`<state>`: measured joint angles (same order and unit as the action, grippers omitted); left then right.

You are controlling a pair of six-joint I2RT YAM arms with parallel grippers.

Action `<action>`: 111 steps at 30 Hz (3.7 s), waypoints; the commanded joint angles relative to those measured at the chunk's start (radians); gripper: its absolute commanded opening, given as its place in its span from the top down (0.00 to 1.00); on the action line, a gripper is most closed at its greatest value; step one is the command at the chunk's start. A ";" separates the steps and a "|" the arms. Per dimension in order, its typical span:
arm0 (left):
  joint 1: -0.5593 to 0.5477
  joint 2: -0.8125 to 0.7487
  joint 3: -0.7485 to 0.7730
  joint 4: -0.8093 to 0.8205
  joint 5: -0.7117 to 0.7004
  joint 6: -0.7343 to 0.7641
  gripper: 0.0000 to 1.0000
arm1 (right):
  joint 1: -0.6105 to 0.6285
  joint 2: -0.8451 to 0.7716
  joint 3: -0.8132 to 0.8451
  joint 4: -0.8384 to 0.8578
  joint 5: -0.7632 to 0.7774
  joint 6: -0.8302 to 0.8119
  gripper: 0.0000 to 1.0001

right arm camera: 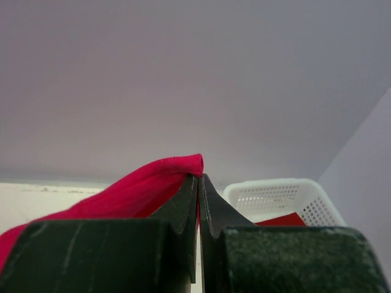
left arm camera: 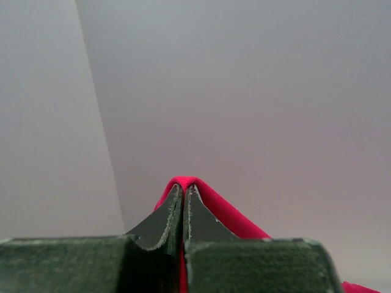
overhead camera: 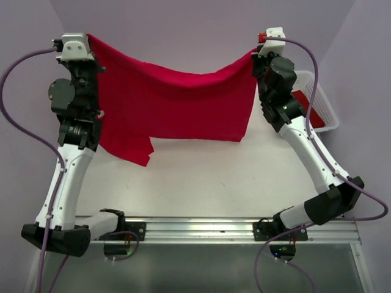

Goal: Fold and stack the t-shirts
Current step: Flatten the tshirt out

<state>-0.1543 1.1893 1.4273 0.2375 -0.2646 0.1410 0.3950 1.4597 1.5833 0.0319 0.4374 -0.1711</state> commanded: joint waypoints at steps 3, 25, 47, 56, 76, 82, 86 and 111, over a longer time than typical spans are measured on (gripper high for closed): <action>-0.027 -0.203 0.044 0.051 0.112 0.054 1.00 | 0.152 -0.159 -0.049 0.179 0.056 -0.181 1.00; 0.180 -0.441 0.206 0.057 0.462 -0.064 1.00 | 0.912 -0.269 -0.051 0.700 0.222 -1.041 1.00; 0.101 -0.050 0.127 0.132 0.277 0.031 1.00 | -0.076 0.178 0.293 -0.020 -0.129 -0.050 1.00; 0.099 0.009 0.076 0.200 0.252 0.055 1.00 | -0.228 0.070 0.138 0.105 -0.195 -0.010 1.00; 0.306 -0.520 0.148 0.210 0.631 -0.231 1.00 | 0.042 -0.682 -0.134 0.283 -0.321 -0.219 1.00; 0.312 -0.482 0.004 0.295 0.518 -0.230 1.00 | 0.042 -0.546 -0.141 0.287 -0.151 -0.275 1.00; 0.296 -0.380 -0.108 0.436 0.406 -0.212 1.00 | 0.042 -0.354 -0.099 0.322 -0.023 -0.306 1.00; 0.211 0.595 -0.272 0.367 0.237 -0.225 1.00 | -0.154 0.501 -0.081 0.252 -0.080 0.091 1.00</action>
<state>0.0410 1.8362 1.1168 0.4850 -0.0090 -0.0597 0.2409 2.0903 1.4612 0.1600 0.3424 -0.0967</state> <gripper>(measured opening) 0.010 0.007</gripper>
